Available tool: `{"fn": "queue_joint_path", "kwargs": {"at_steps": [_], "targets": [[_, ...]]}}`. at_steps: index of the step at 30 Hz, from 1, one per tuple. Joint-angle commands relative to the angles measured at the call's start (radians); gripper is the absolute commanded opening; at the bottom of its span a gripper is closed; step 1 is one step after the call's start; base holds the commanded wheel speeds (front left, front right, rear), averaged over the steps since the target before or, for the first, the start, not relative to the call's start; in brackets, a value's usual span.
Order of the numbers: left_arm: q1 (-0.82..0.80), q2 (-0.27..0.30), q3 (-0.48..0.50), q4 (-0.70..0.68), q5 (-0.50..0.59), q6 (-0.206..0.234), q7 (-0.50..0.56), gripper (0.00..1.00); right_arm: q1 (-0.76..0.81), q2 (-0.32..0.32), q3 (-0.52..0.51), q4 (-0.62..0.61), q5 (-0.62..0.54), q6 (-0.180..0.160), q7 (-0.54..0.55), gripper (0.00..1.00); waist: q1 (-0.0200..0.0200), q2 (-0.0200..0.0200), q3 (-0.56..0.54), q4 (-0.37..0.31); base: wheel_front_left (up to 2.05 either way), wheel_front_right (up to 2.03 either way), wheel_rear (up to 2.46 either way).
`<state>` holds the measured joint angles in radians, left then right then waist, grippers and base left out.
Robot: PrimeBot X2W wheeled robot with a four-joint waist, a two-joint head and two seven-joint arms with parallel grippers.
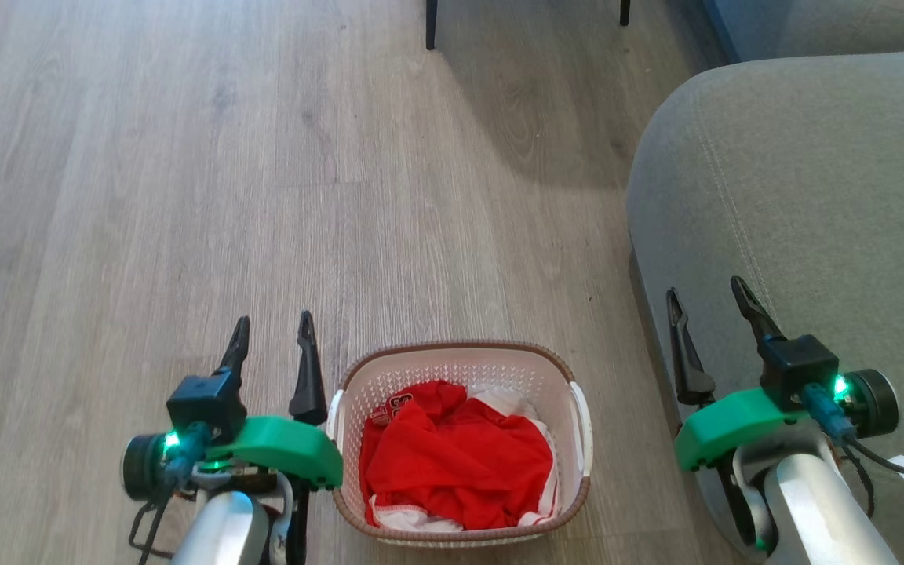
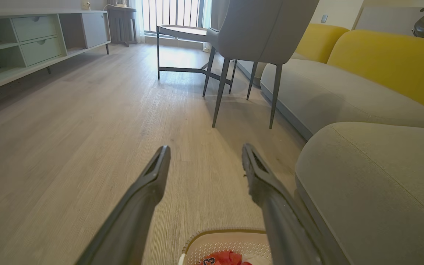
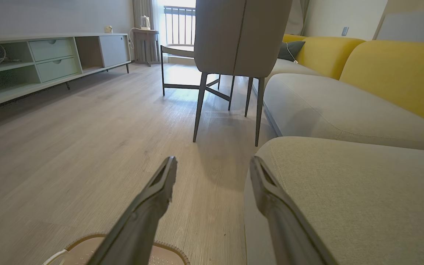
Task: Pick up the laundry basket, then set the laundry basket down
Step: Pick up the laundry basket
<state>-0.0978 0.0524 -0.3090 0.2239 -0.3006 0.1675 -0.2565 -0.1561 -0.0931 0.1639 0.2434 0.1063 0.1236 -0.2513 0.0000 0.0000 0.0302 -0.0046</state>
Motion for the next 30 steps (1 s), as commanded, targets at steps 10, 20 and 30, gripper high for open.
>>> {"fn": "queue_joint_path", "kwargs": {"at_steps": [10,20,30], "targets": [[-0.064,-0.002,0.028,-0.019,-0.025,0.007,-0.005,1.0,-0.063,-0.015,0.024,-0.012,-0.004,0.007,-0.01,1.0,0.0,0.0,0.086,-0.002,0.0,0.0,0.0],[-0.158,-0.002,-0.001,0.063,-0.069,0.011,-0.005,1.0,-0.151,-0.035,0.048,0.058,0.032,0.007,-0.01,1.0,0.0,0.0,0.263,0.0,0.0,0.0,0.0],[-0.336,-0.002,-0.048,0.35,-0.074,-0.037,-0.005,1.0,-0.285,-0.048,0.111,0.23,0.173,0.007,-0.01,1.0,0.0,0.0,0.472,-0.006,0.0,0.0,0.0]]}}
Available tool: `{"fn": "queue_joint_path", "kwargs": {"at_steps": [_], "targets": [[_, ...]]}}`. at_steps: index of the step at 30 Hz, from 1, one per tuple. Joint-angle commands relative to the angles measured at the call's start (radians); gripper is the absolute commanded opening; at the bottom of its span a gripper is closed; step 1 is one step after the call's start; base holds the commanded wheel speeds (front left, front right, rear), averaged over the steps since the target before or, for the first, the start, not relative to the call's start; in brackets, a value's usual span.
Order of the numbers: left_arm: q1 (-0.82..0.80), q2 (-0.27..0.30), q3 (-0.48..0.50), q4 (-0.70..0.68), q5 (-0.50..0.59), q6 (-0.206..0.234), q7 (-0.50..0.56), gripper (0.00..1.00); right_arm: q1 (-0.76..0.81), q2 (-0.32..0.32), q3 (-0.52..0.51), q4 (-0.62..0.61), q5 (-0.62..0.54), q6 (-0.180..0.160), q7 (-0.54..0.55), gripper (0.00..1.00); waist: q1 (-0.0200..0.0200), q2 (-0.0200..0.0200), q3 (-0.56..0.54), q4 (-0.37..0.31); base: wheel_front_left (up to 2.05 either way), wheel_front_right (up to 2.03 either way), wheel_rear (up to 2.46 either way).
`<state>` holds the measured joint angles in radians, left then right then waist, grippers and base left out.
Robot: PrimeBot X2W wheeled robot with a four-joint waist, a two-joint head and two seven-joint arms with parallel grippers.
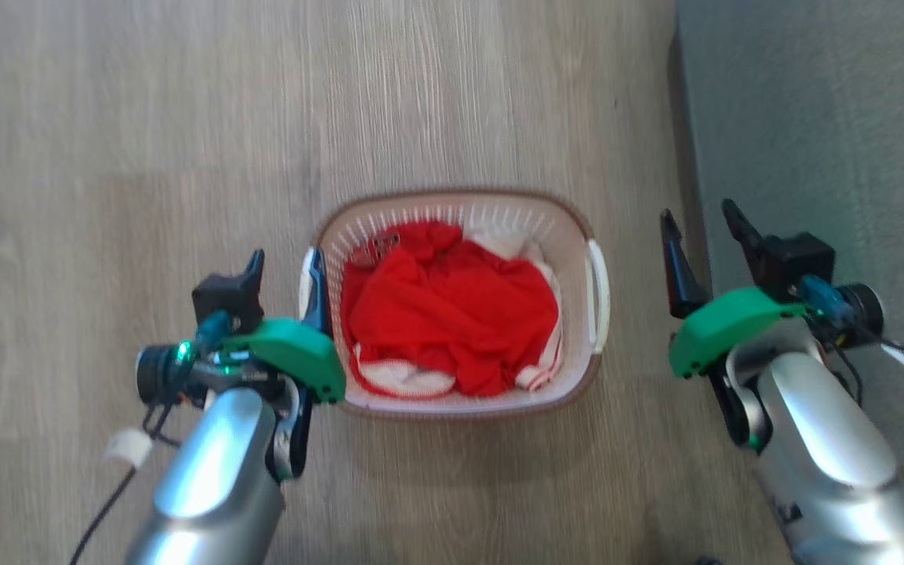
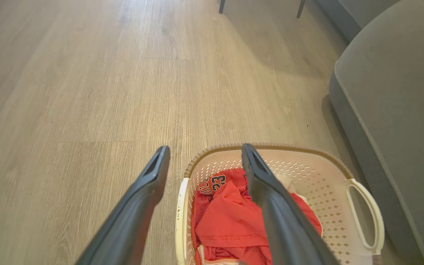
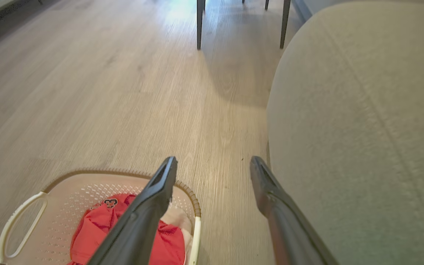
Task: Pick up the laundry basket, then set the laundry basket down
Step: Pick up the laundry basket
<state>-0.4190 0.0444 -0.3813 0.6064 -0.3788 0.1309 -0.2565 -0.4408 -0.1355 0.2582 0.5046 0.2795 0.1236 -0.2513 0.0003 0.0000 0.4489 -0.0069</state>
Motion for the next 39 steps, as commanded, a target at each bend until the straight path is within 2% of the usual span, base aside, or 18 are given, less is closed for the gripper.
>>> {"fn": "queue_joint_path", "kwargs": {"at_steps": [1,13,22,26,34,39], "targets": [[-0.034,0.006,0.021,-0.004,0.005,-0.004,-0.005,1.0,-0.016,-0.005,0.03,-0.008,0.013,0.007,-0.01,1.0,-0.0003,0.0,0.071,-0.005,0.0,0.0,0.0],[-0.224,0.006,-0.028,0.278,-0.025,-0.049,-0.005,1.0,-0.204,-0.002,0.188,0.267,0.179,0.007,-0.01,1.0,-0.0003,0.0,0.244,0.009,0.0,0.0,0.0],[-0.326,0.006,-0.09,0.39,-0.071,-0.069,-0.005,1.0,-0.31,0.018,0.263,0.428,0.281,0.007,-0.01,1.0,-0.0003,0.0,0.326,0.022,0.0,0.0,0.0],[-0.361,0.006,-0.147,0.447,-0.096,-0.09,-0.005,1.0,-0.341,0.034,0.31,0.461,0.347,0.007,0.004,1.0,-0.0003,0.0,0.352,0.024,0.0,0.0,0.0],[-0.423,0.006,-0.248,0.549,-0.144,-0.094,-0.003,1.0,-0.392,0.032,0.399,0.5,0.437,0.007,0.066,1.0,-0.0003,0.0,0.39,0.023,0.0,0.0,0.0],[-0.462,0.006,-0.298,0.586,-0.195,-0.106,0.043,1.0,-0.429,0.033,0.449,0.515,0.492,0.007,0.115,1.0,-0.0003,0.0,0.417,0.021,0.0,0.0,0.0]]}}
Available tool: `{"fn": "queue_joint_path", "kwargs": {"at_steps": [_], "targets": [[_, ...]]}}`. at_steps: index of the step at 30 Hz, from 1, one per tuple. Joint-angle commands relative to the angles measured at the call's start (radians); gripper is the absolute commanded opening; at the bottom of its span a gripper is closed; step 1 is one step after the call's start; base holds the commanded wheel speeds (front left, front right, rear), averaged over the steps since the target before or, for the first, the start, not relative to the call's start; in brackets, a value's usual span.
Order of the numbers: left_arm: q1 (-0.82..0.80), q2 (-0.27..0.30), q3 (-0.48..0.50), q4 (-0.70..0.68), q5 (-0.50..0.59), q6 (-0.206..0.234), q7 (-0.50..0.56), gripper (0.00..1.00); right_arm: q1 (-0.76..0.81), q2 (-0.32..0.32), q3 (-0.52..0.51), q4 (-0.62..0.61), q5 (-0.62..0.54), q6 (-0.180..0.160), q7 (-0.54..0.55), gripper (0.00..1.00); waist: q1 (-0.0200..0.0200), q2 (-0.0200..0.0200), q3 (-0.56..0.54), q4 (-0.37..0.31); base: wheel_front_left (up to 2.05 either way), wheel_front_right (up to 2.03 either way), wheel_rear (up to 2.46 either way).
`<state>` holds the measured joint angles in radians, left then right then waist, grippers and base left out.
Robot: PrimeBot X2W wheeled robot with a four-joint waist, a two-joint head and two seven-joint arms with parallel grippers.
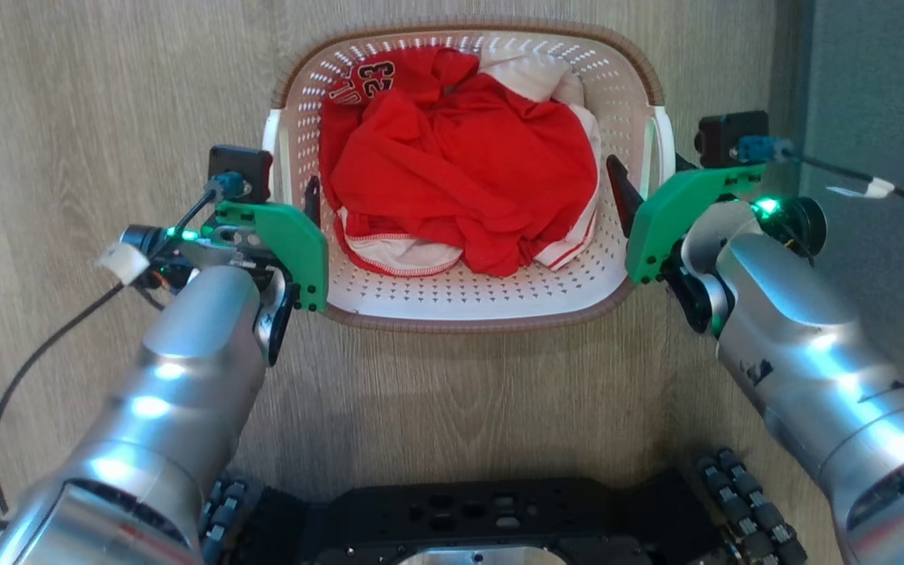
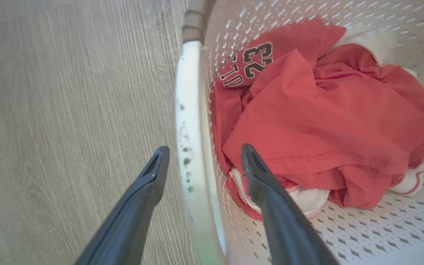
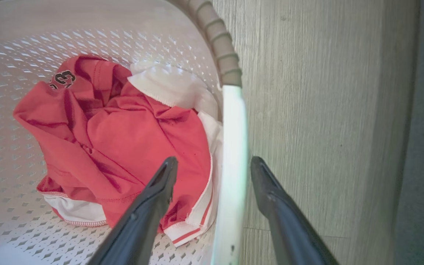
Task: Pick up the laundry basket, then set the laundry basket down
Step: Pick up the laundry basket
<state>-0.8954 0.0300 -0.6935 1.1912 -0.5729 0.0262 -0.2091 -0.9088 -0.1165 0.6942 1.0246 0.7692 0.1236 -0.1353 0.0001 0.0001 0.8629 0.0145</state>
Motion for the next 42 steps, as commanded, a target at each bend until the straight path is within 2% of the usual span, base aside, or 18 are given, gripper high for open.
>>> {"fn": "queue_joint_path", "kwargs": {"at_steps": [1,9,17,32,33,34,35,36,42], "targets": [[0.006,0.02,0.002,0.006,-0.005,0.002,0.001,1.0,0.033,0.014,0.022,-0.002,0.013,0.007,0.009,1.0,-0.0001,-0.0001,0.008,-0.001,0.0,0.0,0.0],[-0.032,0.02,-0.049,0.028,-0.074,0.015,0.074,1.0,-0.017,0.022,0.076,0.026,0.079,0.007,0.042,1.0,-0.0001,-0.0001,0.036,-0.003,0.0,0.0,0.0],[-0.063,0.02,-0.118,0.043,-0.112,-0.005,0.149,1.0,-0.065,0.043,0.114,0.105,0.114,0.007,0.069,1.0,-0.0001,-0.0001,0.055,-0.006,0.0,0.0,0.0],[-0.078,0.02,-0.191,0.025,-0.181,0.02,0.137,1.0,-0.081,0.054,0.161,0.13,0.167,0.007,0.058,1.0,-0.0001,-0.0001,0.067,0.001,0.0,0.0,0.0],[-0.078,0.02,-0.195,0.024,-0.187,0.021,0.137,1.0,-0.082,0.055,0.165,0.131,0.17,0.007,0.058,0.94,-0.0001,-0.0001,0.067,0.002,0.0,0.0,0.0],[-0.078,0.02,-0.2,0.022,-0.193,0.02,0.14,0.98,-0.083,0.055,0.168,0.132,0.173,0.007,0.059,0.56,-0.0001,-0.0001,0.067,0.003,0.0,0.0,0.0],[-0.077,0.02,-0.206,0.02,-0.201,0.018,0.146,0.16,-0.084,0.055,0.177,0.129,0.172,0.007,0.06,0.1,-0.0001,-0.0001,0.067,0.004,0.0,0.0,0.0],[-0.077,0.02,-0.21,0.019,-0.208,0.017,0.151,0.0,-0.085,0.055,0.186,0.126,0.172,0.007,0.061,0.0,-0.0001,-0.0001,0.067,0.005,0.0,0.0,0.0],[-0.079,0.02,-0.242,0.013,-0.242,0.01,0.166,0.0,-0.092,0.049,0.209,0.128,0.184,0.007,0.042,0.0,-0.0001,-0.0001,0.069,0.009,0.0,0.0,0.0]]}}
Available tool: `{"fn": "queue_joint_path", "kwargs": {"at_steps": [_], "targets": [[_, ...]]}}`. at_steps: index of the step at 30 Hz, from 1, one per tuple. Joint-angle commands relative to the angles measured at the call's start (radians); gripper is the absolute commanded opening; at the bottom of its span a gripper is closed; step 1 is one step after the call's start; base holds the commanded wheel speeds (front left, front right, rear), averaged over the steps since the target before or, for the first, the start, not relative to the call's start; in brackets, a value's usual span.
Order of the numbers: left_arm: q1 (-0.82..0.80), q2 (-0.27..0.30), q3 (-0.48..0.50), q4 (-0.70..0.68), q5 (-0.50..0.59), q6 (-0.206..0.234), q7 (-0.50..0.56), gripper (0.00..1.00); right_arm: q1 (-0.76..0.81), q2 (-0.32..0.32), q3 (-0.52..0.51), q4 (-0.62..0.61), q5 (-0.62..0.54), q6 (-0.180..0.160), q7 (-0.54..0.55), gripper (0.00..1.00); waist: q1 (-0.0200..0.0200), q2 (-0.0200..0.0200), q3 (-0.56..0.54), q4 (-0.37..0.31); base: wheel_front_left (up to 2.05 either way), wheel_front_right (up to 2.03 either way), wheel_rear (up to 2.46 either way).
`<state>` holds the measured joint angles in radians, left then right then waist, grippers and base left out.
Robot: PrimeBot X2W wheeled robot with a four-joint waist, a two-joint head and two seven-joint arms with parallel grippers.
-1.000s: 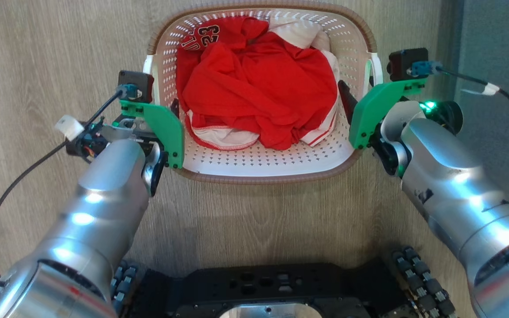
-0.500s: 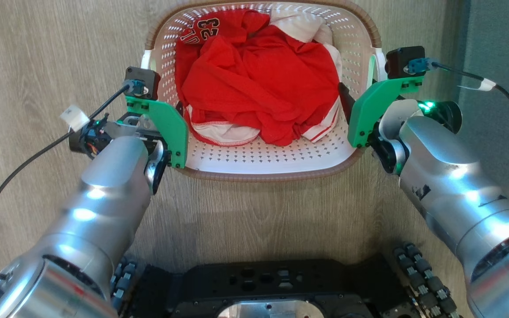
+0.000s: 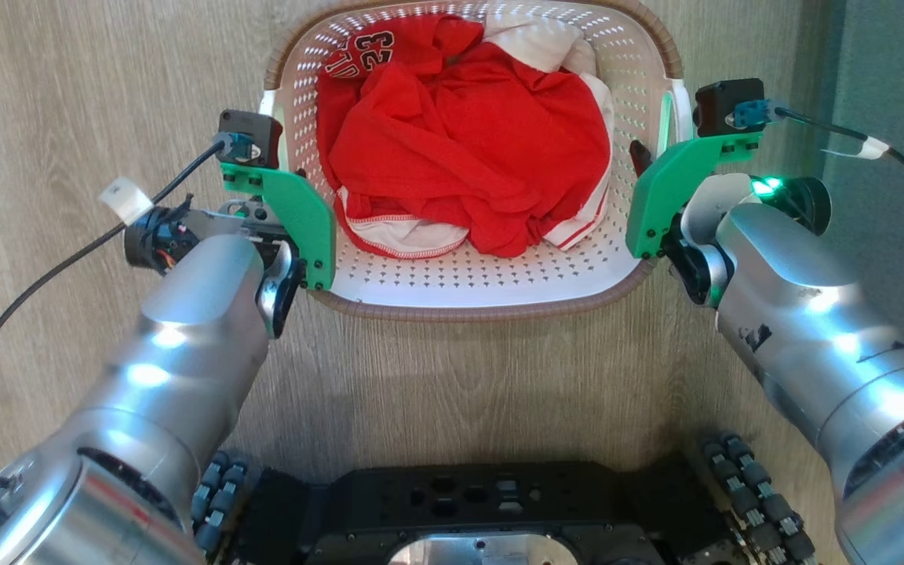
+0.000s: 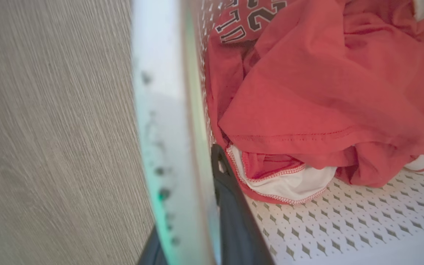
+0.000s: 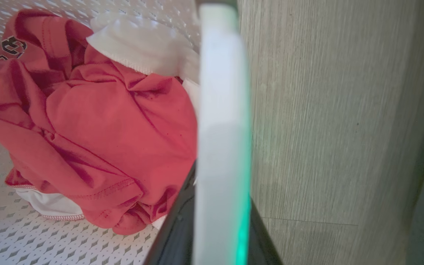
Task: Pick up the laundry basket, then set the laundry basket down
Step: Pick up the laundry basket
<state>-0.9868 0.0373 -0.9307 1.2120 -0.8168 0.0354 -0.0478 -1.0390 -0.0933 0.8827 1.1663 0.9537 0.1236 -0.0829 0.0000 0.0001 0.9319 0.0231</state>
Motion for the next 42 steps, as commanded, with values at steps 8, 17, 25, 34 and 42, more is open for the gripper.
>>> {"fn": "queue_joint_path", "kwargs": {"at_steps": [8,17,25,34,42], "targets": [[0.018,0.013,-0.051,-0.011,-0.045,-0.027,0.061,0.0,0.034,0.013,0.059,-0.012,0.012,0.007,-0.026,0.0,0.0,-0.0001,-0.014,0.003,0.0,0.0,0.0],[0.028,0.013,-0.098,-0.013,-0.085,-0.035,0.074,0.0,0.047,-0.004,0.112,-0.013,0.039,0.007,0.028,0.0,0.0,-0.0001,-0.074,0.005,0.0,0.0,0.0],[0.058,0.013,-0.155,-0.022,-0.117,-0.075,0.129,0.0,0.077,-0.014,0.156,-0.011,0.088,0.007,0.164,0.0,0.0,-0.0001,-0.195,0.007,0.0,0.0,0.0],[0.109,0.013,-0.207,-0.037,-0.157,-0.106,0.207,0.0,0.129,-0.032,0.197,-0.042,0.154,0.007,0.305,0.0,0.0,-0.0001,-0.352,0.011,0.0,0.0,0.0],[0.152,0.013,-0.253,-0.028,-0.19,-0.141,0.271,0.0,0.182,-0.042,0.24,-0.101,0.225,0.007,0.432,0.0,0.0,-0.0001,-0.512,0.006,0.0,0.0,0.0]]}}
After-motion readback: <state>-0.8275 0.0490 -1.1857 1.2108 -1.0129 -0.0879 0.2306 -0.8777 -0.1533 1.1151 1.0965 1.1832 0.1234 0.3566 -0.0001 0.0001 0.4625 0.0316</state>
